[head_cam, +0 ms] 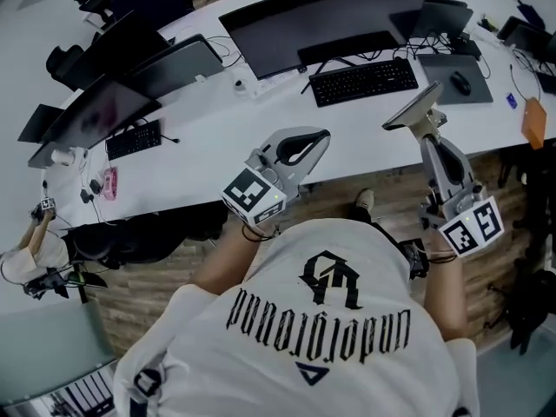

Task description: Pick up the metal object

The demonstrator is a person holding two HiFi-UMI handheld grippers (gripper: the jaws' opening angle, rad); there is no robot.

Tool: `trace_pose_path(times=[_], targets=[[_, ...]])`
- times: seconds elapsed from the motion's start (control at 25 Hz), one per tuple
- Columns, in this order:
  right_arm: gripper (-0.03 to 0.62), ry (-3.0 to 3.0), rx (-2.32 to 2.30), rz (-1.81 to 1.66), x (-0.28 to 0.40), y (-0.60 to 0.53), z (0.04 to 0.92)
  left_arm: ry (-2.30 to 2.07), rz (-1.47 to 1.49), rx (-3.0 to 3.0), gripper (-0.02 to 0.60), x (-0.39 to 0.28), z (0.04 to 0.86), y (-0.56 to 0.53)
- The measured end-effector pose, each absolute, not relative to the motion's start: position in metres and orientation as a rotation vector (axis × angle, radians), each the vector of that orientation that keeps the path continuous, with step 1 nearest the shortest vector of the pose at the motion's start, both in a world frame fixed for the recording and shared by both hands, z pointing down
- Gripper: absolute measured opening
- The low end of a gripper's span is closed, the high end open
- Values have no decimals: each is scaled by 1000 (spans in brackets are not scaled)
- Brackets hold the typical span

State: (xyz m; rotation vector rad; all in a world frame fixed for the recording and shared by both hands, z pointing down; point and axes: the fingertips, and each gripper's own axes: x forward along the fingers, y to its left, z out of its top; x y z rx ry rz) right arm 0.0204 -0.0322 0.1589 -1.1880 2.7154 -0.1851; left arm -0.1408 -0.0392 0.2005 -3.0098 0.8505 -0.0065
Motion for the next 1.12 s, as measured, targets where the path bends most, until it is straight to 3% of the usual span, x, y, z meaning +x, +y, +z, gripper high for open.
trace_pose_path(times=[0.72, 1.12], targets=[[17, 2751, -1266, -175, 33, 53, 166, 791, 42, -3068, 15, -118, 202, 28], [17, 2777, -1200, -198, 86, 99, 175, 843, 7, -3074, 14, -57, 208, 79]])
